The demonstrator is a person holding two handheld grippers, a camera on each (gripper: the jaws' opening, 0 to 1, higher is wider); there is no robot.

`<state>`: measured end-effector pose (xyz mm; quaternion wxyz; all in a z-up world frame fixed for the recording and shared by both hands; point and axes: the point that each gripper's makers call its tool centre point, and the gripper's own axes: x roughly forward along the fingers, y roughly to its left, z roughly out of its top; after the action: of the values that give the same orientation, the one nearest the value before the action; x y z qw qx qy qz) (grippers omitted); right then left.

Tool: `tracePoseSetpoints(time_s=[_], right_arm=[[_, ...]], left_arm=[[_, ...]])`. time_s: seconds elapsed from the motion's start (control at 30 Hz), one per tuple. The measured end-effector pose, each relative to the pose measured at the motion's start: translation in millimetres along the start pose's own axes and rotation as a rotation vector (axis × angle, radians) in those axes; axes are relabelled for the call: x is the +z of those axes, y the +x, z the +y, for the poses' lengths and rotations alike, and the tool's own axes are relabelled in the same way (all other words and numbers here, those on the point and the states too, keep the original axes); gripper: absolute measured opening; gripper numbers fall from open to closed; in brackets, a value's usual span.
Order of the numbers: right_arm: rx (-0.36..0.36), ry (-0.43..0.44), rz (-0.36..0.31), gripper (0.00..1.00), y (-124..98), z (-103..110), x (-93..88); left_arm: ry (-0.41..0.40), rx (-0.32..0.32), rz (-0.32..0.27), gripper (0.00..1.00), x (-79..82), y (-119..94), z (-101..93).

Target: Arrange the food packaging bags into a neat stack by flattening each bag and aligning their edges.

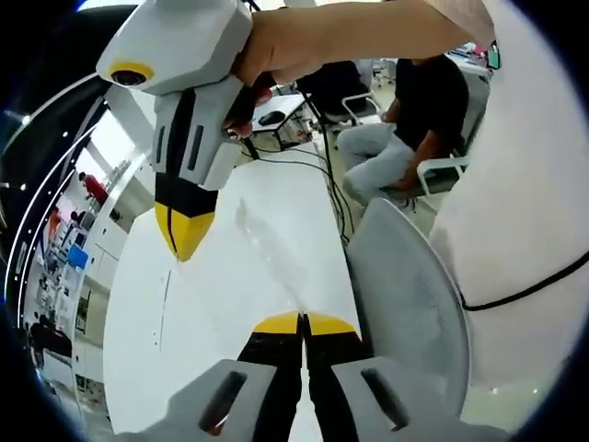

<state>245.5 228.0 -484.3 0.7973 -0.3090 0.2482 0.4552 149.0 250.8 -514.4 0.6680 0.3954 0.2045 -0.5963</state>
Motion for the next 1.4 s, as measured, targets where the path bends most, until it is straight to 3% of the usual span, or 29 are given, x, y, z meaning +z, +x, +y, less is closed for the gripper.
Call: tracePoseSetpoints(time_s=[0.77, 1.4], right_arm=[[0.012, -0.006, -0.005, 0.00, 6.1, 0.1, 6.8], [0.036, -0.025, 0.014, 0.00, 18.9, -8.5, 9.2]], left_arm=[[-0.046, 0.043, -0.015, 0.00, -7.1, -9.5, 16.6], [-0.080, 0.032, -0.041, 0.00, -10.1, -7.4, 12.5]])
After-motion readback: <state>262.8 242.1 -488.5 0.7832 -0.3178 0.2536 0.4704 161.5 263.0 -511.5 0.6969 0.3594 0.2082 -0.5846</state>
